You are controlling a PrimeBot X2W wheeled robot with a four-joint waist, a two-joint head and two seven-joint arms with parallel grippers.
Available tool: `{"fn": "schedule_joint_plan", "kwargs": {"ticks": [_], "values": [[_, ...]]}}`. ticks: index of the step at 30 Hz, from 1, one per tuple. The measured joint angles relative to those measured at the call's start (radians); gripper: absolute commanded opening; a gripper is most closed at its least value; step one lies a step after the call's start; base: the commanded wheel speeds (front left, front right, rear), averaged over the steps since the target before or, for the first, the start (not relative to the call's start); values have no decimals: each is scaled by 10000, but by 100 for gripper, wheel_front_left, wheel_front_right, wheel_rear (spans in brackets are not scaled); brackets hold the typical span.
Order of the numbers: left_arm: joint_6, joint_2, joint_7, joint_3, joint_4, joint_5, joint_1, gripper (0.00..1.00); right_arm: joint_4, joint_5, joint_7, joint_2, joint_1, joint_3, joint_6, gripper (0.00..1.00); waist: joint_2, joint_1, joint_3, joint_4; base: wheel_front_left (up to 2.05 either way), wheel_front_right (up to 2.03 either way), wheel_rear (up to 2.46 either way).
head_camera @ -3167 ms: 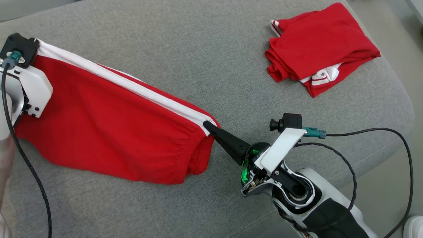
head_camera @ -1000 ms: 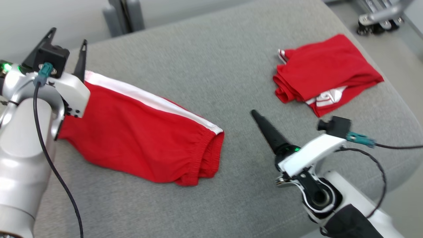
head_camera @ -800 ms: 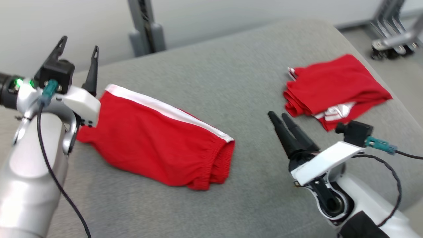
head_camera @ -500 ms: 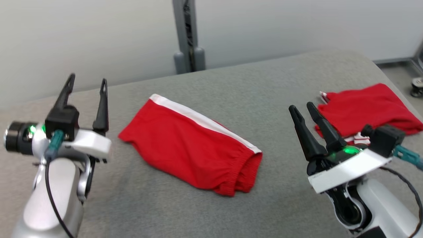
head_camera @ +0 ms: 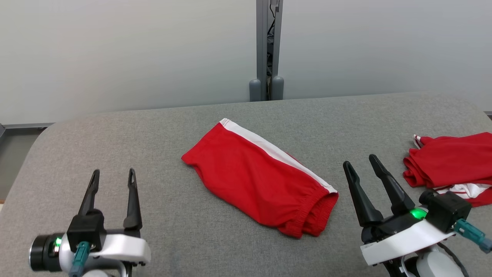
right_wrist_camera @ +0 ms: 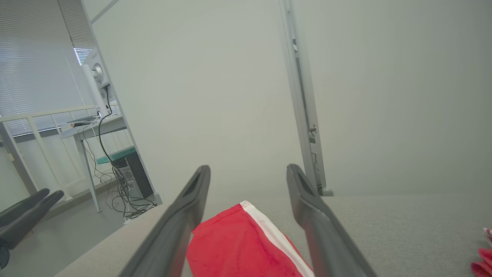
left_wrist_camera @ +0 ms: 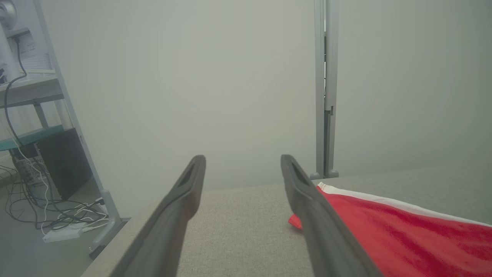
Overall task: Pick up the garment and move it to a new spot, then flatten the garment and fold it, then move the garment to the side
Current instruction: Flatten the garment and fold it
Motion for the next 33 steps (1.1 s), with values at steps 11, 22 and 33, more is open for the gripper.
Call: {"fn": "schedule_joint_plan", "kwargs": {"ticks": [11, 22, 33], "values": [[-146, -723, 0, 1049, -460, 610, 1778, 100, 825, -1321, -2, 717, 592, -1120, 2, 100, 0, -1, -152, 52, 0, 0, 0], [-577, -959, 0, 932, -130, 867, 2332, 100, 1135, -1116, -2, 915, 538, -1239, 2, 100, 0, 0, -177, 135, 0, 0, 0], [-813, -999, 0, 800, 161, 915, 2291, 100, 2278, 1582, 102, 1083, 470, -593, 0, 100, 0, 0, -67, 150, 0, 0, 0]]}}
